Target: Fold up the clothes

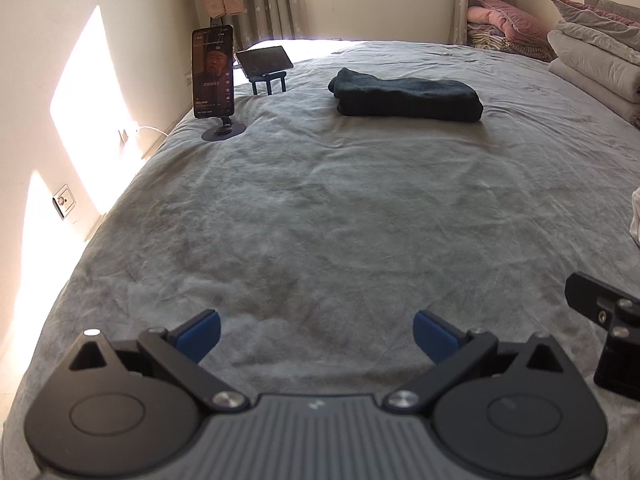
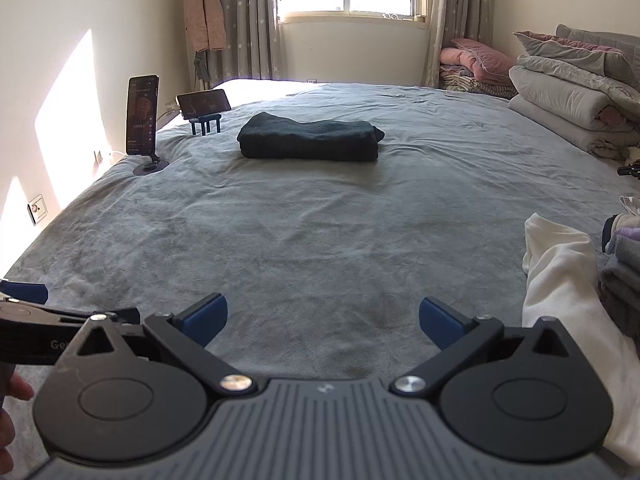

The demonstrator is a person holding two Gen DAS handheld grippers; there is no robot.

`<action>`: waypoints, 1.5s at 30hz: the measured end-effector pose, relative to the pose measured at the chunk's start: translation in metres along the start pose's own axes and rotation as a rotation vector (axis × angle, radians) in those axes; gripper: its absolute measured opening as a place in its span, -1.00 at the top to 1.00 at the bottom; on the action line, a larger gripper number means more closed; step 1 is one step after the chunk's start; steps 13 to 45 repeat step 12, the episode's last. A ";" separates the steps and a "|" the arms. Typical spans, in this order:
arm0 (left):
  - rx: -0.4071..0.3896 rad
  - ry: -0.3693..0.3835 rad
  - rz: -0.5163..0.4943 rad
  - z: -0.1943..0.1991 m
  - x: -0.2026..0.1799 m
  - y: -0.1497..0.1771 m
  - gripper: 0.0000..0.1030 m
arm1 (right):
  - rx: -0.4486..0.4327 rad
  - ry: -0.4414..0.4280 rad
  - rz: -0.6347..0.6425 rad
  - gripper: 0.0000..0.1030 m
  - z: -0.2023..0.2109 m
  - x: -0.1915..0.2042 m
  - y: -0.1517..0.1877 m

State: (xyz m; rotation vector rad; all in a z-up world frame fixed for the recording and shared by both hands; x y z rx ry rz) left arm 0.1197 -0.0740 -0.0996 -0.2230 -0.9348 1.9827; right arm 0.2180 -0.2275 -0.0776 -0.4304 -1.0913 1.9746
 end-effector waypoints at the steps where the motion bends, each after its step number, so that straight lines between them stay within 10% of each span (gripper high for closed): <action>1: 0.004 -0.002 -0.002 -0.001 0.002 0.004 -0.99 | 0.002 0.001 0.003 -1.00 0.000 0.001 0.001; 45: 0.012 0.012 0.017 -0.006 0.010 0.014 -0.99 | 0.046 0.008 0.005 -1.00 -0.012 0.010 0.020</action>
Point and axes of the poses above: each gripper's, at about its wrist camera, not at the fingertips, and z roughly against the way its jaws point, x to its left, y to its underside, the point moved 10 cm from there along -z, roughly the way its jaws point, and after that the axes turned 7 degrees about -y, right-handed, at the moved point
